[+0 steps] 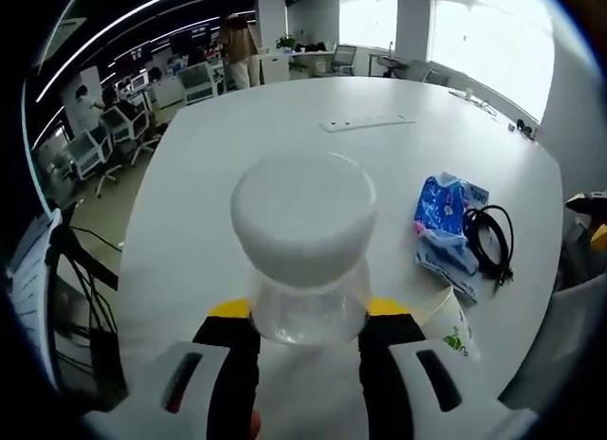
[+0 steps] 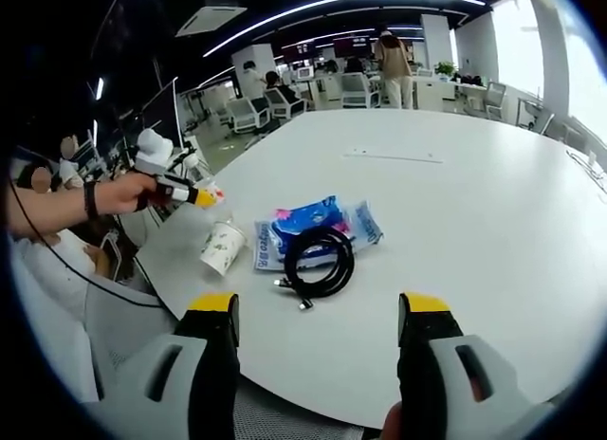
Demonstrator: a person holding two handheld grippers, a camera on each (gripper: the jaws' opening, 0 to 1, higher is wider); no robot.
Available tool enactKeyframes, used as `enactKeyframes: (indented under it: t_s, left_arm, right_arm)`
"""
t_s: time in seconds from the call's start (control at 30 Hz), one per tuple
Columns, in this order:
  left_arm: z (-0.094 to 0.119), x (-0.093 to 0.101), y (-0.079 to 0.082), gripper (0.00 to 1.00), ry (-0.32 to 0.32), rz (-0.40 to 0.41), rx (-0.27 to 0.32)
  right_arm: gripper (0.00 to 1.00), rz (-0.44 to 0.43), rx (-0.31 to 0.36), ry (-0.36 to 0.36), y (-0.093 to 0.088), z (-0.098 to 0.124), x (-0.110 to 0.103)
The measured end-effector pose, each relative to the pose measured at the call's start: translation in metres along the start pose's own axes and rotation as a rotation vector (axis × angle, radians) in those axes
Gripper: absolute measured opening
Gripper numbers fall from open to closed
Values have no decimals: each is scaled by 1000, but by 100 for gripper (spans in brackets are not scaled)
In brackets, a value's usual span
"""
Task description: Arrange the tabletop items into an orderly group along one side of the table until the central work area is clear of visible clutter.
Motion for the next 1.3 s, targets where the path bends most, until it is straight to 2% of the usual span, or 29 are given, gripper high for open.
enactKeyframes:
  t_s: [0.53,1.0,1.3]
  left_arm:
    - [-16,-12,15,39,70,86,28]
    - [-31,-21,31,38,117,126,54]
    - [-36,-21,37,38,178,197,65]
  right_arm:
    - [67,2,-4,0,1,1,1]
    - [67,-8,-12,-7,-3,3,5]
    - [67,-14,-15,-13,-3,4,6]
Point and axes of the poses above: the point that each gripper's makers call its tool centre point, and the gripper's own axes: z roughly backward along the fingers, x roughly to its right, y roughly out of its top, the point moved 6 cm from there along z, roughly backward along the fingers, and after that the axes turned 2 degrees about -y, right-handed, at the moved point
